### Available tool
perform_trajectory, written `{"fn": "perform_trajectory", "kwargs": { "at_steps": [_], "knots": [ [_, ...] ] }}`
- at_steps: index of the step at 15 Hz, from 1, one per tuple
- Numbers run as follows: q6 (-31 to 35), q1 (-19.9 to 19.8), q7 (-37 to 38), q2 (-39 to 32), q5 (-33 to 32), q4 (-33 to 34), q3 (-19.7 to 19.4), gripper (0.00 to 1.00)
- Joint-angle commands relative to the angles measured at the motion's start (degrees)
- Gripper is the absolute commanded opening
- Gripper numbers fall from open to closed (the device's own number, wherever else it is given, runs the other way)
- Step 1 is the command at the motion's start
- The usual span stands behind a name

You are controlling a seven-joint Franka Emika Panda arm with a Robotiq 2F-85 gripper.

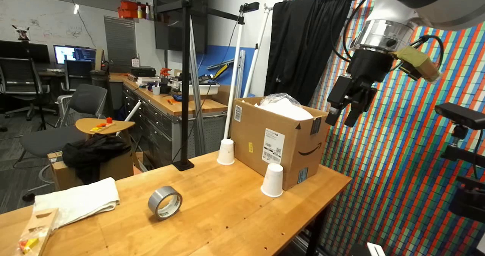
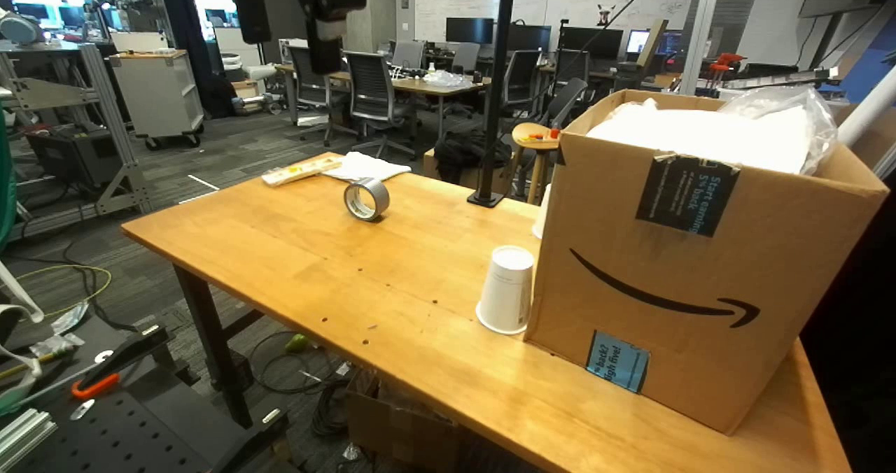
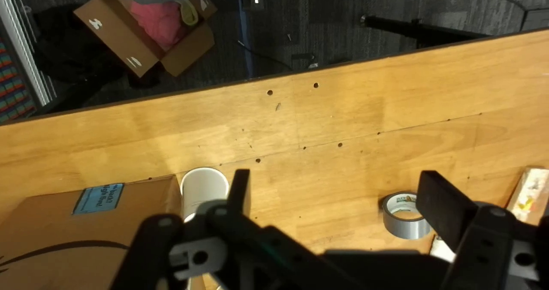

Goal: Move the seal tape

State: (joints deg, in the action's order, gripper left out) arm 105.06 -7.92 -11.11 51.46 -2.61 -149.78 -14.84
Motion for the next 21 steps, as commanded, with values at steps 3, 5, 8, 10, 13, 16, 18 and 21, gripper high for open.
{"fn": "perform_trajectory", "kwargs": {
  "at_steps": [3, 5, 8, 10, 13, 16, 18, 21],
  "knots": [
    [4.7, 3.7, 1.4, -3.0, 2.7, -2.5, 4.8, 1.00],
    [6.3, 5.7, 2.6, -5.5, 3.8, -2.7, 6.9, 1.00],
    [10.8, 9.3, 5.5, -11.5, 7.6, -1.4, 10.5, 1.00],
    [14.1, 11.2, 7.4, -16.0, 10.0, 0.2, 12.7, 1.00],
    [19.0, 13.1, 10.0, -22.6, 12.4, 2.8, 15.4, 1.00],
    [23.6, 14.4, 12.1, -30.4, 13.9, 6.7, 17.6, 1.00],
    [25.3, 15.1, 13.2, -35.1, 14.3, 9.8, 18.8, 1.00],
    [27.6, 16.2, 13.8, -41.6, 14.7, 14.1, 20.5, 1.00]
  ]
}}
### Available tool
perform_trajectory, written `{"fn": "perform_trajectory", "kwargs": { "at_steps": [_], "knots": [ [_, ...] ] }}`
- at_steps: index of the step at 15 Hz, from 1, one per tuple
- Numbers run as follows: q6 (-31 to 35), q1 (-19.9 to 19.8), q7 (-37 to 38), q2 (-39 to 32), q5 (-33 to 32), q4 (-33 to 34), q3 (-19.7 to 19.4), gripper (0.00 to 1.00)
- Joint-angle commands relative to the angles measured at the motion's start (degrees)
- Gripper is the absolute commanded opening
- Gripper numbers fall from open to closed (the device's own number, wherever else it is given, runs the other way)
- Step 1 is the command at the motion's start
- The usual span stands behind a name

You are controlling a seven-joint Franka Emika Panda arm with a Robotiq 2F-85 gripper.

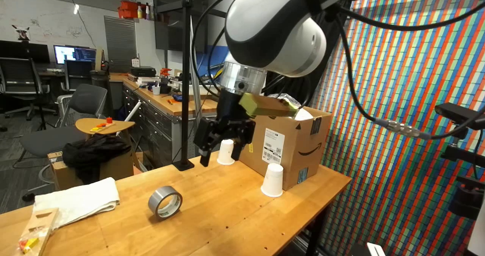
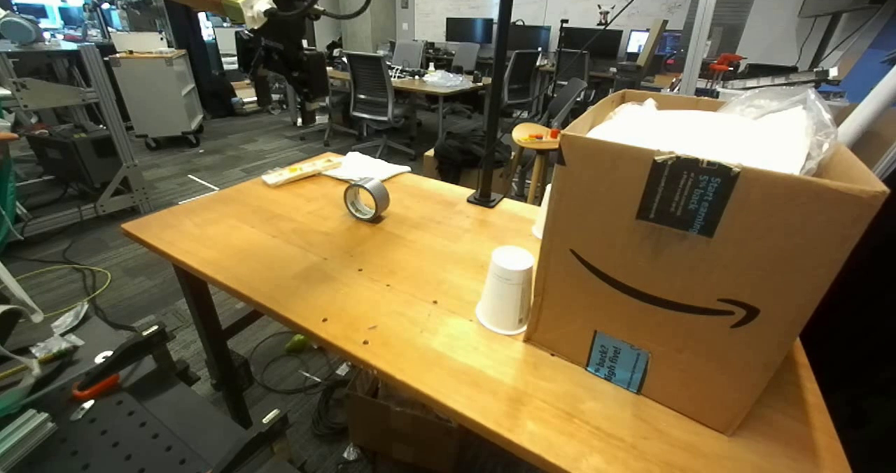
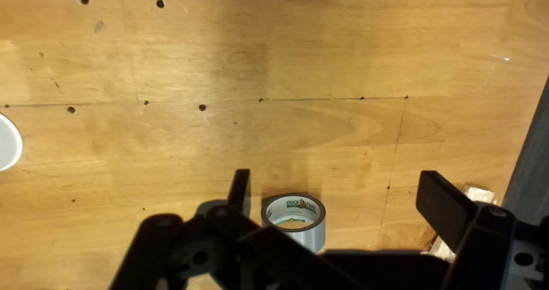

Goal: Move the seal tape

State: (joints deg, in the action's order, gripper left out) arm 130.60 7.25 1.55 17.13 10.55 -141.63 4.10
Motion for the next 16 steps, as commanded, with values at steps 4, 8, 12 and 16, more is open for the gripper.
{"fn": "perform_trajectory", "kwargs": {
  "at_steps": [4, 8, 12, 16],
  "knots": [
    [4.2, 2.3, 1.7, -14.8, 0.6, 11.4, 3.9, 1.00],
    [4.4, 3.7, 2.0, -22.2, -0.5, 17.9, 6.1, 1.00],
    [4.0, 5.2, 2.2, -30.0, -1.9, 25.7, 7.6, 1.00],
    [3.7, 6.4, 2.2, -37.6, -3.5, 33.4, 7.5, 1.00]
  ]
}}
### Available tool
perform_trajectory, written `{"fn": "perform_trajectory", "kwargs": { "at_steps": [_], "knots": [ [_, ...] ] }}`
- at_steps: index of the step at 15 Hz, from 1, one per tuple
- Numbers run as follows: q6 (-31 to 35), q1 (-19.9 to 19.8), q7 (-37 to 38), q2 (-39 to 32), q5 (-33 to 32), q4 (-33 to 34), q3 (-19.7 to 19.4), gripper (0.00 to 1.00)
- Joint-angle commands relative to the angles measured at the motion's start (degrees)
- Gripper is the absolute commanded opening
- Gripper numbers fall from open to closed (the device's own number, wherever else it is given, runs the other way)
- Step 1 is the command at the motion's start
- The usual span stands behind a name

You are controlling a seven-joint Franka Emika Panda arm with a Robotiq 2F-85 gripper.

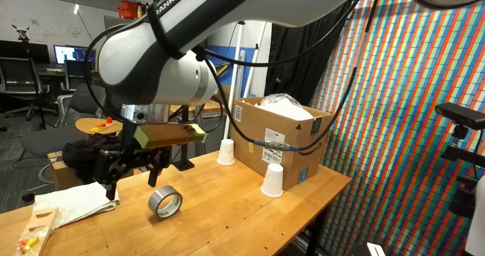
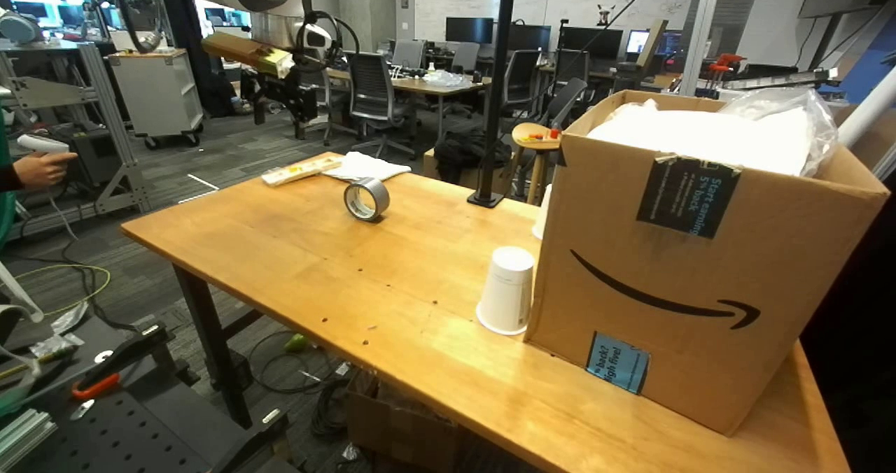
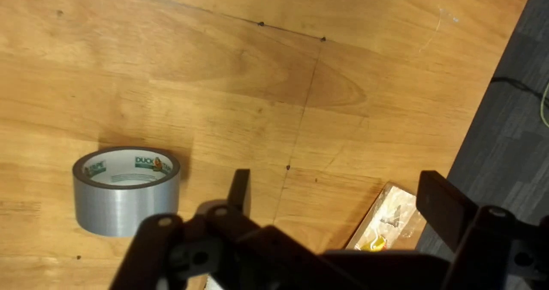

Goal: Move the seal tape

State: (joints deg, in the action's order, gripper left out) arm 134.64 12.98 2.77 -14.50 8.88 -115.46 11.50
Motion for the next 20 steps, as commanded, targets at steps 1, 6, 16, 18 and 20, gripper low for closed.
{"fn": "perform_trajectory", "kwargs": {
  "at_steps": [1, 6, 16, 18, 20],
  "knots": [
    [-0.3, 0.9, 1.0, -7.9, -2.6, 9.1, -0.2, 1.00],
    [-0.7, 1.2, 0.4, -15.0, -4.5, 16.9, -0.7, 1.00],
    [0.0, -0.3, -1.2, -25.7, -4.8, 25.8, -2.6, 1.00],
    [0.5, -1.0, -1.5, -25.8, -4.6, 24.7, -2.9, 1.00],
    [1.1, -1.9, -1.9, -25.6, -4.1, 23.3, -2.9, 1.00]
  ]
}}
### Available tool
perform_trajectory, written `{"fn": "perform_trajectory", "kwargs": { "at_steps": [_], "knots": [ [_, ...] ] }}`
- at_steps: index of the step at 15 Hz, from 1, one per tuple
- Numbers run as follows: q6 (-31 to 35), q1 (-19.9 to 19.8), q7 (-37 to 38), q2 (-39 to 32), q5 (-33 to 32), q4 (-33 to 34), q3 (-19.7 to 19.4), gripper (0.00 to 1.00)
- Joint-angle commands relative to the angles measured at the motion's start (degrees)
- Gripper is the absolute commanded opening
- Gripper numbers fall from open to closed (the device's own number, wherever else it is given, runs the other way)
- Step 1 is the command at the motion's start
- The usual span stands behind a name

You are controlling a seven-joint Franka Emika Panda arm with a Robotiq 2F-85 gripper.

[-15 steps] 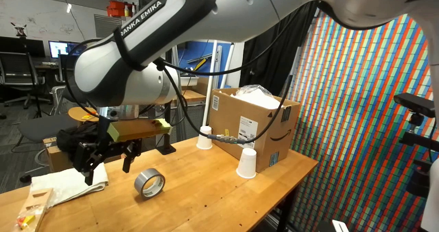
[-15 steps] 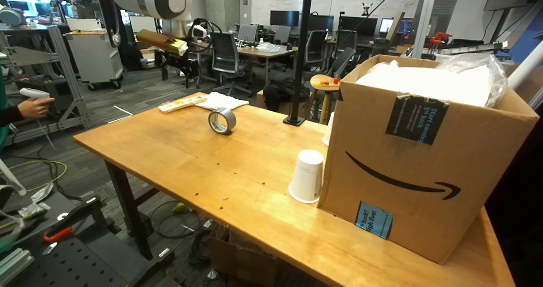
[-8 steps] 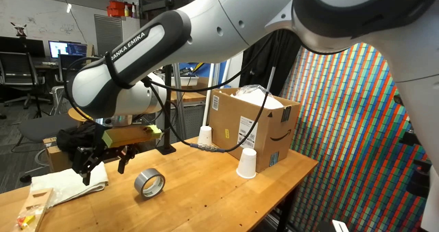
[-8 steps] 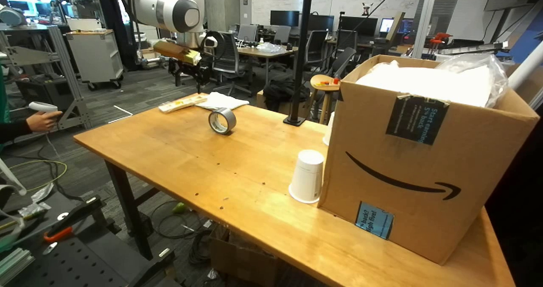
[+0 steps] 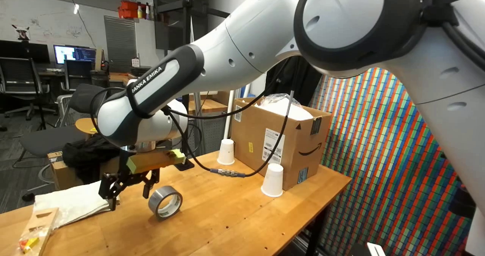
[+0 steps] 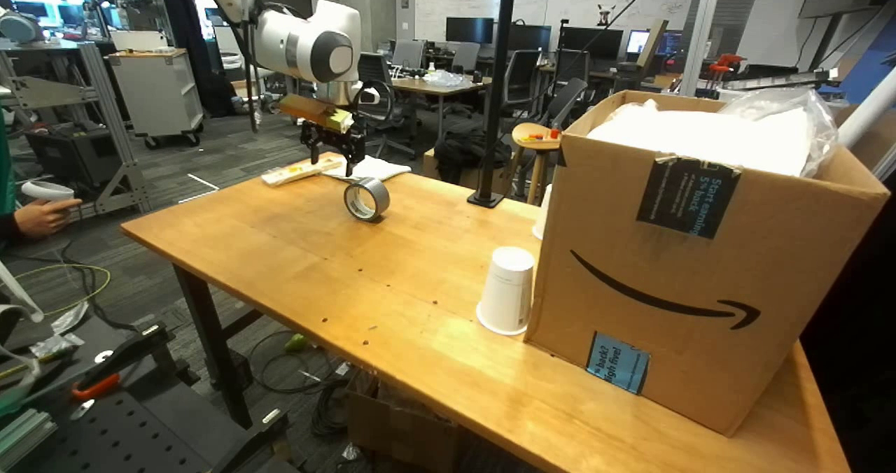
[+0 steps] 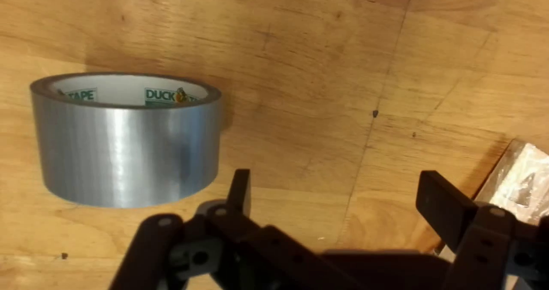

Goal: Move the seal tape

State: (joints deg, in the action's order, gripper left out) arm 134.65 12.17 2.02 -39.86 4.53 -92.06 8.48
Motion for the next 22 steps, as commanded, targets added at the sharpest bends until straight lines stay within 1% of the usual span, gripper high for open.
{"fn": "perform_trajectory", "kwargs": {
  "at_steps": [1, 5, 11, 16, 22],
  "knots": [
    [1.2, -1.6, -1.3, 0.0, 0.4, -0.6, 0.2, 1.00],
    [2.1, -3.0, -2.1, 0.9, 0.5, -2.5, 0.2, 1.00],
    [2.4, -4.1, -3.1, 3.7, 0.0, -4.8, -0.1, 1.00],
    [2.1, -3.7, -4.5, 4.6, 0.4, -5.6, 1.0, 1.00],
    [2.1, -3.2, -4.8, 3.6, 1.0, -6.8, 2.8, 1.00]
  ]
}}
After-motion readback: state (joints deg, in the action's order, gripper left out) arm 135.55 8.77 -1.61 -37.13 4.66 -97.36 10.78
